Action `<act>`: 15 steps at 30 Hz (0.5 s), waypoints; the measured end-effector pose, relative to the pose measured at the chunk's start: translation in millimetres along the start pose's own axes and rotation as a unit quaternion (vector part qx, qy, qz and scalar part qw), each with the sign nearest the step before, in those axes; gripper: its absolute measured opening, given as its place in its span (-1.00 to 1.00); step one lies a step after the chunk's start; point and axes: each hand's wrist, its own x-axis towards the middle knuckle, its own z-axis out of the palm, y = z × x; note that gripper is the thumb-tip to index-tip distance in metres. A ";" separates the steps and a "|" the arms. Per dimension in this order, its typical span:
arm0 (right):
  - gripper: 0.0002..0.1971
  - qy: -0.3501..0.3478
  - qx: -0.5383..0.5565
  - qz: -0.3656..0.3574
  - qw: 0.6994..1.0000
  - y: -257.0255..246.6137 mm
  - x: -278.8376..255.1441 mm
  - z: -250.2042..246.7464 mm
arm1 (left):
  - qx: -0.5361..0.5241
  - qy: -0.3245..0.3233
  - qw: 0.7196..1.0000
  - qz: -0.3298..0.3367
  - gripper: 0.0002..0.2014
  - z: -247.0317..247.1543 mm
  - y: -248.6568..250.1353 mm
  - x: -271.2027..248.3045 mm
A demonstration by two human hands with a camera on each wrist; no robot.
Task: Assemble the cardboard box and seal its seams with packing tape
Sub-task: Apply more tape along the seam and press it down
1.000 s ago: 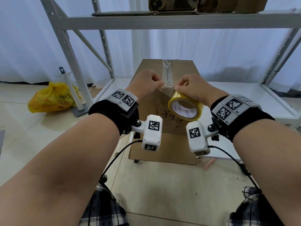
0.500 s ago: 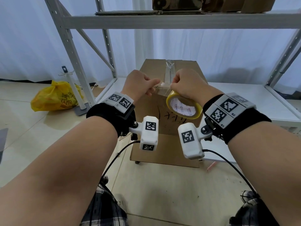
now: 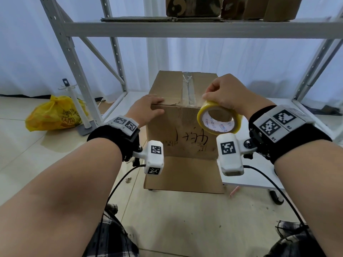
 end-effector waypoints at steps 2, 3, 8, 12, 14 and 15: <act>-0.90 0.000 -0.007 -0.014 1.000 -5.3 -1.3 -3.6 | -0.001 0.002 1.000 0.022 -0.55 -0.6 6.9 -3.7; -0.91 0.002 -0.010 -0.023 1.000 -9.2 -1.4 -5.1 | -0.001 -0.002 0.999 0.035 -0.56 0.1 12.0 -6.2; -0.93 0.033 -0.087 -0.066 0.993 -29.0 -0.3 -6.8 | 0.003 -0.046 0.997 0.063 -0.59 5.1 29.6 -16.5; -0.91 0.032 -0.151 -0.083 0.985 -34.4 0.7 1.6 | -0.220 -0.024 0.975 -0.023 -0.72 -11.8 35.1 -23.7; -0.92 0.024 -0.152 -0.080 0.985 -37.1 0.7 3.7 | -0.304 -0.003 0.950 -0.066 -0.58 -19.9 43.3 -23.9; -0.93 0.022 -0.146 -0.079 0.986 -38.3 0.9 3.9 | -0.314 -0.004 0.947 -0.072 -0.50 -22.8 47.6 -23.3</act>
